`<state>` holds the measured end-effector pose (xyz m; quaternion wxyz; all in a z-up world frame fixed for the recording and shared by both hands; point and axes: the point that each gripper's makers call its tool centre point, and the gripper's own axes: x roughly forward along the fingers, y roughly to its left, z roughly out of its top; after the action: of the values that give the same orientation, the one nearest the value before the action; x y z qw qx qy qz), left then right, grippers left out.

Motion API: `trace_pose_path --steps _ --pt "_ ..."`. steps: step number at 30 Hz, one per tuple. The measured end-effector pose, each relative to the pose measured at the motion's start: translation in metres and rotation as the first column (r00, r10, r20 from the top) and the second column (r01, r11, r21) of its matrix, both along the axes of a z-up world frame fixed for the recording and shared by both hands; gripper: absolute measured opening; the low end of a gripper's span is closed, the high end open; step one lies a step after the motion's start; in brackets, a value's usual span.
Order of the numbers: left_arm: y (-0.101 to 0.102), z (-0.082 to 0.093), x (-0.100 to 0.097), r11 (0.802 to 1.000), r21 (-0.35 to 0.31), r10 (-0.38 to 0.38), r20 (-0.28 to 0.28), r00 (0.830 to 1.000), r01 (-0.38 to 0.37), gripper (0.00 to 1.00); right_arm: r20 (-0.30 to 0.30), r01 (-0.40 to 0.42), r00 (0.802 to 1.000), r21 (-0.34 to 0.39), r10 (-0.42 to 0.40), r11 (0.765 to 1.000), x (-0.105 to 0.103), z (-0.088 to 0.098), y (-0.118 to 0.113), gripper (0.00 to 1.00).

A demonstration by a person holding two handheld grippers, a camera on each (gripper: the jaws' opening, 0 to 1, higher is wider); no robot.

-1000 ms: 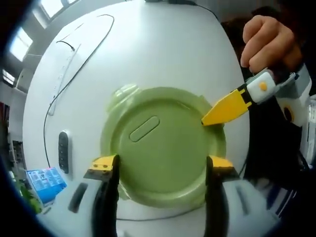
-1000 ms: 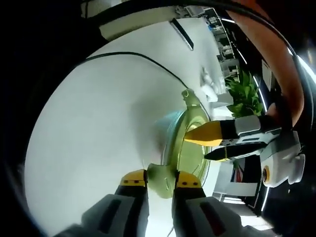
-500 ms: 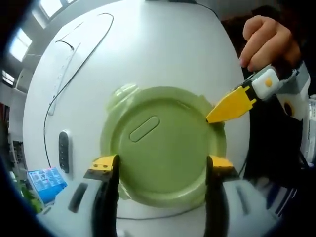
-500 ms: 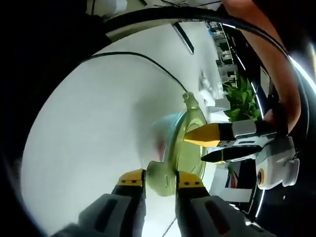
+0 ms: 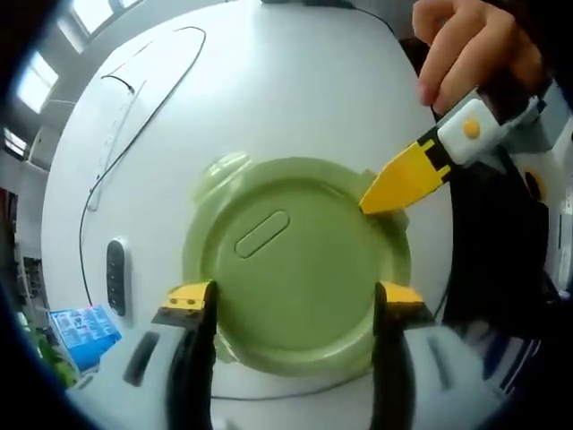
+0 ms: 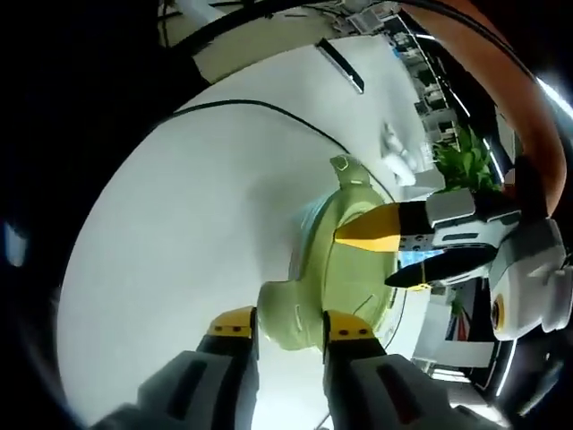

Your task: Pick up the tomato from the tabletop place it into the food storage container close the lid and lock the latches

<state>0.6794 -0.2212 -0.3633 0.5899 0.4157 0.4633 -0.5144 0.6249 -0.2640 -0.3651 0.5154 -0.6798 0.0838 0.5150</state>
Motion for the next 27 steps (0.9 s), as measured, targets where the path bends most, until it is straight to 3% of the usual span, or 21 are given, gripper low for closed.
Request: trace_pose_path --steps 4,5,7,15,19,27 --pt "0.0003 -0.0001 -0.0001 1.0 0.006 -0.001 0.0 1.0 0.001 0.58 -0.064 0.046 0.997 -0.015 -0.047 0.999 0.0021 -0.0024 0.0007 0.24" --pt "0.0005 -0.0002 -0.0003 1.0 0.006 -0.001 0.0 1.0 0.001 0.58 -0.071 0.086 0.994 -0.01 -0.087 0.996 0.0042 -0.0019 0.0 0.24" --pt "0.0011 -0.0003 -0.0009 1.0 0.001 0.0 0.001 1.0 0.0 0.58 -0.067 0.084 0.994 -0.01 -0.085 0.996 0.0043 -0.0021 0.0015 0.23" --pt "0.001 -0.0004 -0.0019 0.999 -0.034 -0.001 0.004 1.0 0.001 0.58 0.055 0.091 0.994 0.084 -0.096 0.992 0.0047 -0.0033 0.002 0.19" --pt "0.0003 -0.0004 -0.0019 1.0 -0.026 -0.002 0.004 1.0 0.002 0.58 0.049 0.108 0.992 0.122 -0.115 0.987 0.0042 -0.0031 0.0012 0.18" --pt "-0.0002 0.0 -0.0019 0.999 -0.044 -0.001 0.005 1.0 0.002 0.57 0.087 0.098 0.99 0.102 -0.107 0.99 0.0032 -0.0034 0.0011 0.15"
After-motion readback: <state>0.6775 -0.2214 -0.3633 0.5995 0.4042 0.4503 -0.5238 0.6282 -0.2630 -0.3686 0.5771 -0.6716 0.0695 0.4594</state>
